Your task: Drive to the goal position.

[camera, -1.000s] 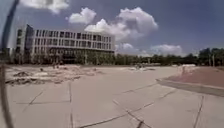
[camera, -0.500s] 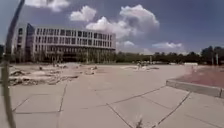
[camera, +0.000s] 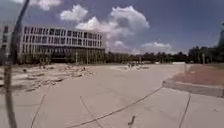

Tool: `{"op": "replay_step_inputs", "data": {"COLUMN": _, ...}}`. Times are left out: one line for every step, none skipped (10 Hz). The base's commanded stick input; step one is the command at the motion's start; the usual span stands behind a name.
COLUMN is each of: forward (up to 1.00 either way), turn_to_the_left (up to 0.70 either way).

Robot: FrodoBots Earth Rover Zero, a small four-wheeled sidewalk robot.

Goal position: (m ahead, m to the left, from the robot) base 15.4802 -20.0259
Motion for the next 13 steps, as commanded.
{"op": "replay_step_inputs", "data": {"forward": 0.85, "turn_to_the_left": 0.0}}
{"op": "replay_step_inputs", "data": {"forward": 0.85, "turn_to_the_left": 0.0}}
{"op": "replay_step_inputs", "data": {"forward": 0.85, "turn_to_the_left": 0.0}}
{"op": "replay_step_inputs", "data": {"forward": 0.85, "turn_to_the_left": 0.0}}
{"op": "replay_step_inputs", "data": {"forward": 0.85, "turn_to_the_left": -0.02}}
{"op": "replay_step_inputs", "data": {"forward": 0.85, "turn_to_the_left": -0.03}}
{"op": "replay_step_inputs", "data": {"forward": 0.85, "turn_to_the_left": -0.04}}
{"op": "replay_step_inputs", "data": {"forward": 0.85, "turn_to_the_left": -0.04}}
{"op": "replay_step_inputs", "data": {"forward": 0.85, "turn_to_the_left": -0.04}}
{"op": "replay_step_inputs", "data": {"forward": 0.85, "turn_to_the_left": -0.04}}
{"op": "replay_step_inputs", "data": {"forward": 0.85, "turn_to_the_left": -0.05}}
{"op": "replay_step_inputs", "data": {"forward": 0.85, "turn_to_the_left": -0.12}}
{"op": "replay_step_inputs", "data": {"forward": 0.85, "turn_to_the_left": -0.27}}
